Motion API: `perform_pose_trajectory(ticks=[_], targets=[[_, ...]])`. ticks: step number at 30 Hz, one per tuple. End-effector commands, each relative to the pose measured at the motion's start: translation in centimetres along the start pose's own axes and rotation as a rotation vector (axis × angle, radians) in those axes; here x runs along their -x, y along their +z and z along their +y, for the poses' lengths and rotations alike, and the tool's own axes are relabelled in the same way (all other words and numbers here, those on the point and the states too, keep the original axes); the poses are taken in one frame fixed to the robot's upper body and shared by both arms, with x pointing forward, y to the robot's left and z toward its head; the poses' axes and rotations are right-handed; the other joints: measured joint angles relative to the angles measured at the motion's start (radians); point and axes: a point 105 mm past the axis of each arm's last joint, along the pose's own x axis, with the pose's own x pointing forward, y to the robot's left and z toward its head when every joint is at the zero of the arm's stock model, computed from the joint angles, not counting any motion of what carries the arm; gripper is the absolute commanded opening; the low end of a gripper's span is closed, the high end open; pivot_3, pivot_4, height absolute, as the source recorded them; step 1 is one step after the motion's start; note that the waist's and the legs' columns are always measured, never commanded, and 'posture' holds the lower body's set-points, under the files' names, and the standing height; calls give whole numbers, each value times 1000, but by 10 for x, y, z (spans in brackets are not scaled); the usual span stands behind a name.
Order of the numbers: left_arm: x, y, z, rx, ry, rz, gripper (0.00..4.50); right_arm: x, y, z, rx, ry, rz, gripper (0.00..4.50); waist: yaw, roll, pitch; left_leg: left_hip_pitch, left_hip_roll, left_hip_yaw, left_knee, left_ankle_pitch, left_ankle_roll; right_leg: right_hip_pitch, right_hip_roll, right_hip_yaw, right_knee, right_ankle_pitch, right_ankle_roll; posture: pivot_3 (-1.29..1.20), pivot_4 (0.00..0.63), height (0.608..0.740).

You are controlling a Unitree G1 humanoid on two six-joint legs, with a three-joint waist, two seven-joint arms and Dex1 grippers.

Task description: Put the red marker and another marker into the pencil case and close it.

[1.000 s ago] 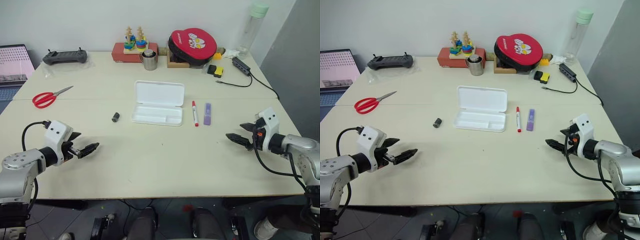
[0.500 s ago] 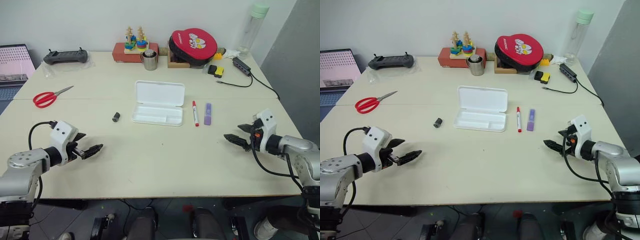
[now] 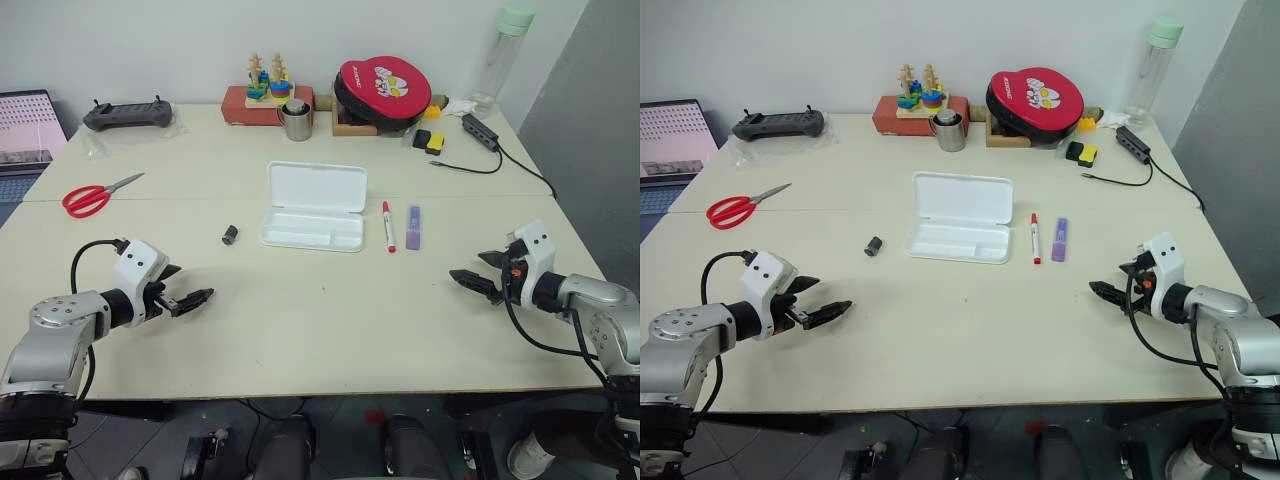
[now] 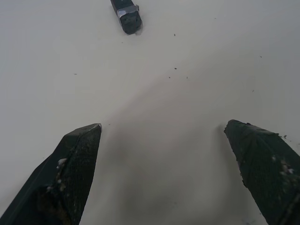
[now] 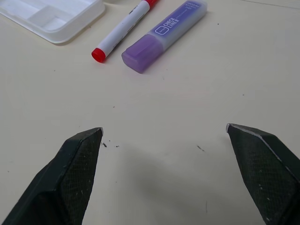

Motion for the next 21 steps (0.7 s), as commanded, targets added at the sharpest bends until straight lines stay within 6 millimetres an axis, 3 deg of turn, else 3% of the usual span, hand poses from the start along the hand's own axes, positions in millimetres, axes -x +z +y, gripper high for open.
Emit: perform_pose_trajectory(ticks=[1,4,7,11,16,21], targets=[[-5,23,-1,-39,-39,-80,4500,7,21,7,42,25,-93,4439,0,0,0,0,0,0,0,0,0,0,0,0,0,0,0,0,150,740],[-32,54,-22,-130,-185,-142,4500,6,39,36,87,161,-146,4439,6,0,0,0,0,0,1,0,0,0,0,-1,1,0,1,0,150,740],[-61,85,-43,-217,-335,-189,4500,1,58,78,135,307,-190,4439,19,0,0,0,-2,2,3,1,0,1,1,-2,1,2,2,0,150,740],[-90,117,-63,-287,-454,-236,4500,-14,66,116,162,388,-225,4439,15,-2,-1,-1,0,3,4,1,0,2,6,-1,0,4,2,0,150,740],[-116,127,-80,-360,-541,-187,4500,-26,76,130,171,371,-265,4439,-3,-2,0,-1,0,4,4,1,0,1,6,0,0,3,2,0,150,740],[-130,122,-85,-404,-560,-104,4500,-25,84,136,170,335,-303,4439,-9,-2,0,-1,0,4,4,1,0,0,8,0,1,3,2,0,150,740]])
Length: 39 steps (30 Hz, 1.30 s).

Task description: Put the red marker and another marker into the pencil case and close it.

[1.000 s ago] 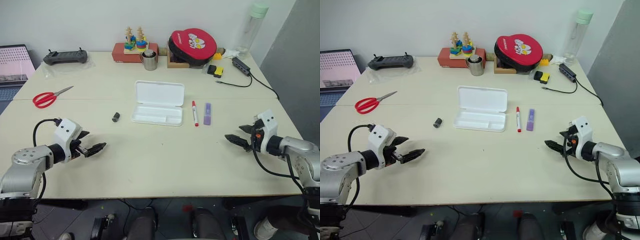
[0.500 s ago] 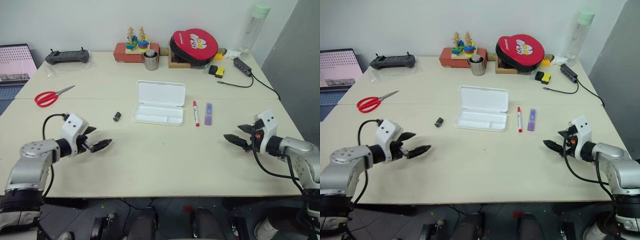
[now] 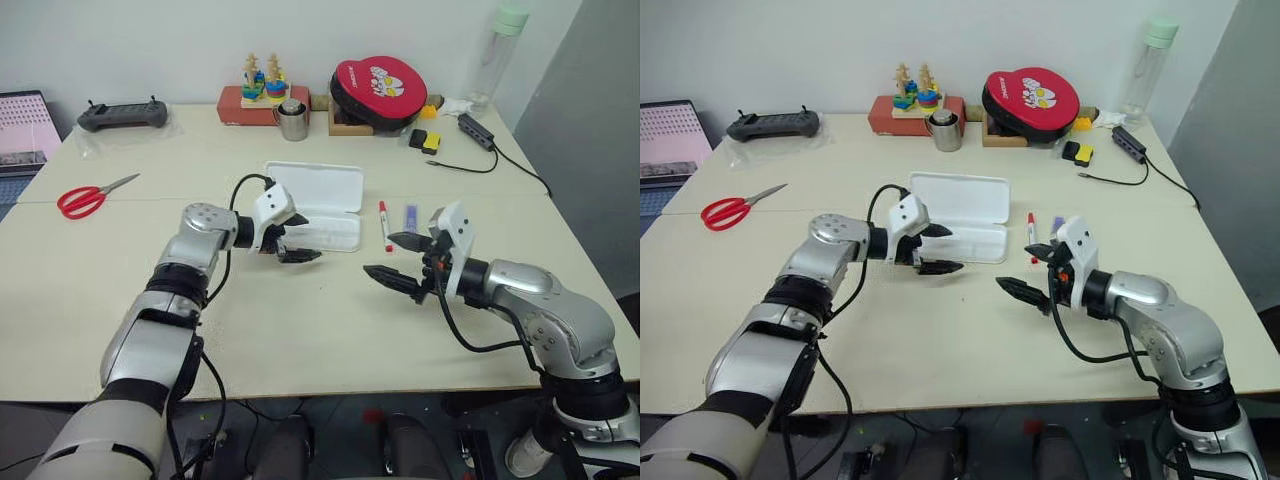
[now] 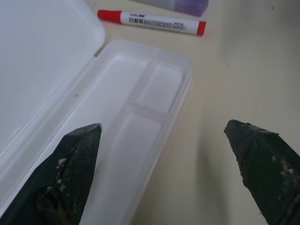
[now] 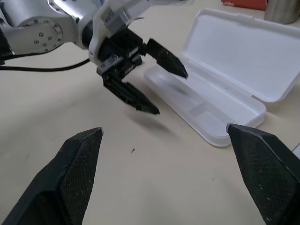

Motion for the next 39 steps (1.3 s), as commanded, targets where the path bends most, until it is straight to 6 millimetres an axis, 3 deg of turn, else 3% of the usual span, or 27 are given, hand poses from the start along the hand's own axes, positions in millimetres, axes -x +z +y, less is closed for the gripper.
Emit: perform_pose_trajectory(ticks=[1,3,4,5,9,17,24,31,39], targets=[[-3,-1,7,-50,15,71,4500,2,16,4,53,-37,-54,4439,1,0,0,0,0,-1,0,0,0,0,0,-1,1,0,0,0,150,740],[-6,-4,8,-48,29,96,4500,3,17,5,55,-53,-60,4439,2,0,0,0,0,-1,0,0,0,0,0,-1,1,0,0,0,150,740],[-8,-6,8,-44,26,107,4141,4,18,4,55,-63,-64,4500,3,0,0,0,0,-1,0,0,0,0,0,-1,1,0,0,0,150,740],[-9,-9,7,-45,27,122,4098,5,18,4,56,-73,-67,4500,3,0,0,0,0,-1,0,0,0,0,0,0,1,0,0,0,150,740],[-13,-16,6,-56,35,158,3172,6,20,3,56,-97,-77,4500,4,0,0,0,0,-1,1,0,0,0,0,-1,2,0,0,0,150,740],[-17,-8,6,-62,39,116,1762,9,20,1,54,-110,-84,4500,4,0,0,1,0,-2,2,2,2,1,0,-1,4,1,1,0,150,740],[-14,-2,3,-67,8,53,67,7,20,0,53,-106,-90,4500,3,0,0,1,0,-1,2,2,3,0,0,0,3,1,1,0,150,740],[-5,3,-13,-136,-108,-29,30,8,19,0,50,-101,-90,4500,3,0,0,1,0,-1,2,2,3,0,0,0,3,1,1,0,150,740],[17,-27,-48,-193,-255,74,30,7,17,4,43,-76,-82,4500,-1,0,0,1,2,-1,1,2,3,0,2,1,4,1,0,0,150,740]])
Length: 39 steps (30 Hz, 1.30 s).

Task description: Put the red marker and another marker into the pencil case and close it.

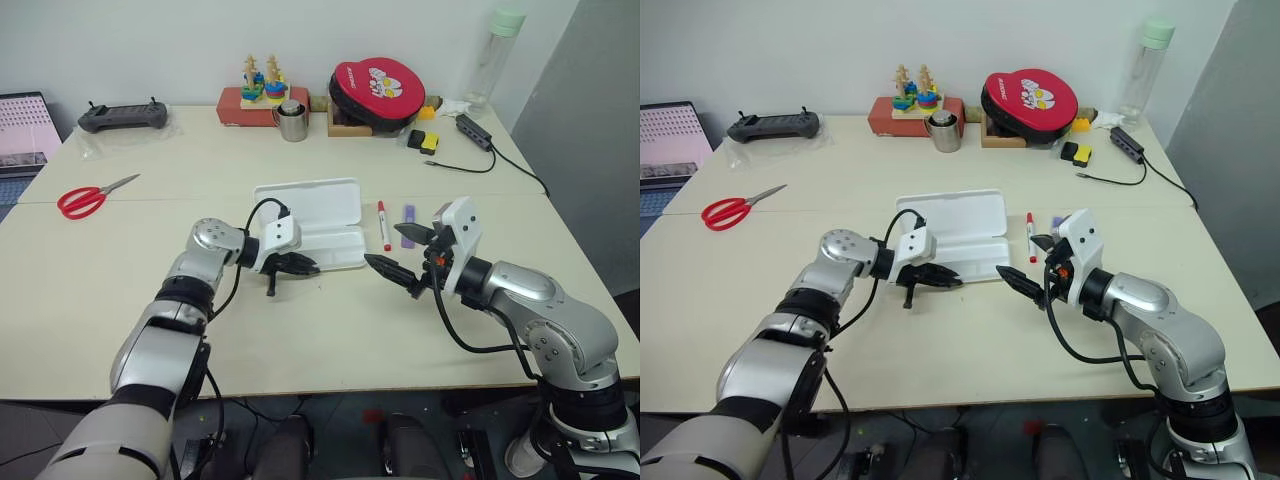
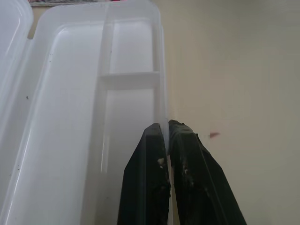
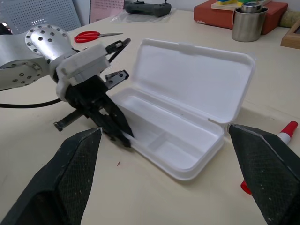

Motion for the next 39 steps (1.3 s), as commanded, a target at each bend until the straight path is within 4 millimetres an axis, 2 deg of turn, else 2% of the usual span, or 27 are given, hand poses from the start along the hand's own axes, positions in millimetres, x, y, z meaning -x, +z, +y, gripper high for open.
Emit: perform_pose_trajectory(ticks=[1,6,12,14,15,22,24,29,33,38,39], targets=[[9,-3,-11,-35,-12,55,30,2,11,5,29,26,-40,4500,0,0,0,0,0,0,0,0,0,0,0,0,0,0,0,0,150,740],[11,-4,-22,10,17,51,30,-3,7,5,19,29,-25,4500,4,0,0,1,1,-1,0,0,0,0,1,0,1,1,-2,0,150,740],[8,4,-35,22,-9,12,30,-14,-1,-4,3,-20,13,4500,5,0,0,1,2,-1,0,0,0,0,3,0,0,2,-4,0,150,740],[9,4,-35,7,-7,20,577,-18,-5,-12,-3,-64,30,4500,5,0,0,1,2,-1,0,0,0,0,3,0,0,2,-4,0,150,740],[10,4,-35,-1,-1,26,692,-19,-7,-16,-4,-80,38,4500,5,0,0,1,3,-1,0,0,0,0,3,0,0,2,-4,0,150,740],[17,10,-31,-26,29,9,2247,-34,-16,-30,-31,-172,71,4500,5,0,0,1,3,-1,0,0,0,0,3,0,0,3,-5,0,150,740],[21,20,-29,-12,55,-42,2709,-41,-23,-37,-30,-218,99,4500,4,1,0,1,3,-1,0,0,0,0,3,0,0,3,-5,0,150,740],[31,68,-13,117,211,-349,3658,-61,-44,-54,22,-334,185,4500,3,1,0,1,3,-2,0,0,0,0,4,0,0,3,-5,0,150,740],[32,85,-4,198,338,-465,4491,-77,-54,-61,35,-377,217,4500,2,1,0,1,3,-1,0,0,0,0,4,0,0,3,-6,0,150,740],[14,101,-8,222,402,-514,4491,-89,-66,-76,21,-456,245,4500,0,1,0,2,3,-1,0,1,-1,0,4,1,0,6,-10,0,150,740],[12,102,-7,223,427,-512,4499,-91,-67,-78,5,-465,247,4326,-1,1,0,2,3,-1,0,1,-1,0,4,1,0,6,-10,0,150,740]])
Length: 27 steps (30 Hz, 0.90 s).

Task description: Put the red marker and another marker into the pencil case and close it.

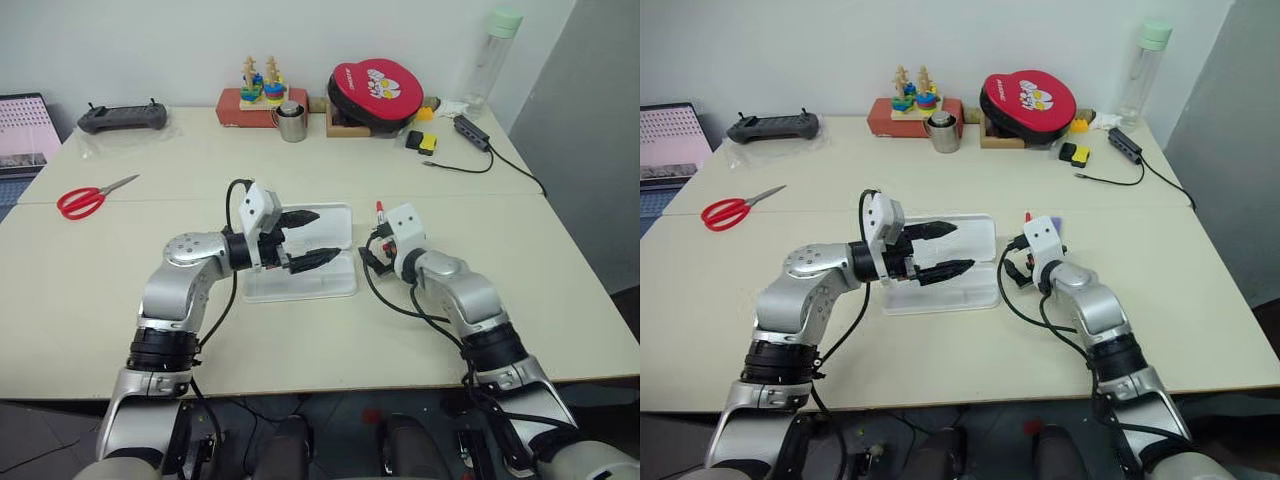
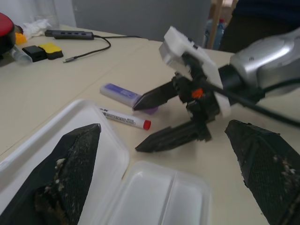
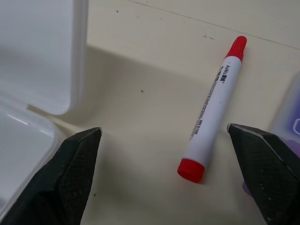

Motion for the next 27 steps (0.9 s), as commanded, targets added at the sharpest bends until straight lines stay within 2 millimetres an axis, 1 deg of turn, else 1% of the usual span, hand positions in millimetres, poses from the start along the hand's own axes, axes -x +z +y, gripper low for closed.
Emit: perform_pose_trajectory(ticks=[1,2,4,8,10,11,14,15,16,17,18,19,20,22,24,25,26,27], targets=[[-8,14,-5,-37,58,-44,4500,-7,9,-10,-17,-48,-25,4152,-1,0,0,0,0,0,0,0,0,0,0,0,0,0,0,0,150,740],[-10,14,-6,-40,68,-45,4500,-9,7,-10,-20,-51,-13,4097,-1,0,0,0,0,0,0,0,0,0,0,0,0,0,0,0,150,740],[-11,16,-7,-35,79,-55,4500,-11,4,-12,-45,-70,7,3593,-1,0,0,0,0,0,0,0,0,0,0,0,1,1,-1,0,150,740],[-11,20,-2,-51,129,-62,4500,-14,1,-20,-81,-122,29,2789,-1,0,0,2,0,0,0,1,0,1,0,0,1,1,-1,0,150,740],[-10,20,1,-60,151,-61,4500,-14,1,-23,-86,-144,31,2284,1,0,0,2,0,0,0,1,0,1,0,0,1,1,-1,0,150,740],[-10,20,2,-59,166,-65,4500,-14,1,-25,-89,-152,30,2118,3,0,0,2,0,0,0,1,0,1,0,0,1,1,-1,0,150,740],[-12,22,4,-54,190,-74,4500,-14,2,-27,-99,-167,23,1440,5,0,0,2,0,0,0,1,0,1,0,0,1,1,-1,0,150,740],[-13,23,5,-58,196,-80,4500,-13,6,-29,-106,-178,7,1202,5,0,0,2,0,0,0,1,0,1,0,0,1,1,-1,0,150,740],[-13,24,5,-61,201,-85,4500,-13,8,-31,-110,-187,-4,801,5,0,0,2,0,0,0,1,0,1,0,0,1,1,-1,0,150,740],[-14,26,6,-59,208,-94,4500,-11,16,-32,-125,-188,-41,591,6,0,0,2,0,0,0,1,0,1,0,0,1,1,-1,0,150,740],[-14,29,5,-49,206,-105,4500,-7,32,-32,-121,-171,-115,323,6,0,0,2,0,0,0,1,0,1,0,0,1,1,-1,0,150,740],[-13,31,5,-43,204,-113,4500,-2,48,-30,-113,-144,-189,329,5,0,0,1,0,0,0,1,0,1,0,0,0,1,-1,0,150,740],[-13,33,4,-38,201,-117,4500,3,59,-29,-105,-125,-238,329,4,0,0,1,0,0,0,1,0,1,0,0,0,1,-2,0,150,740],[-3,37,2,-37,189,-135,4500,19,92,-23,-19,-43,-382,329,2,1,0,1,0,0,0,1,0,0,0,0,0,1,-1,0,150,740],[6,39,3,-34,190,-143,4500,31,109,-17,20,21,-457,329,-6,1,0,0,0,1,-1,1,0,0,1,0,0,1,-1,0,150,740],[16,37,6,-24,210,-135,4500,39,119,-9,34,95,-498,329,-9,1,0,0,0,1,-1,1,0,-1,1,0,-1,1,-1,0,150,740],[28,35,8,-22,232,-124,4500,48,127,4,64,198,-529,329,-14,1,0,0,0,1,-1,1,0,-1,1,0,-1,1,-1,0,150,740],[37,33,9,-21,245,-116,4500,55,132,13,89,270,-548,329,-26,1,0,0,0,1,-1,1,0,0,1,0,-1,1,-1,0,150,740]])
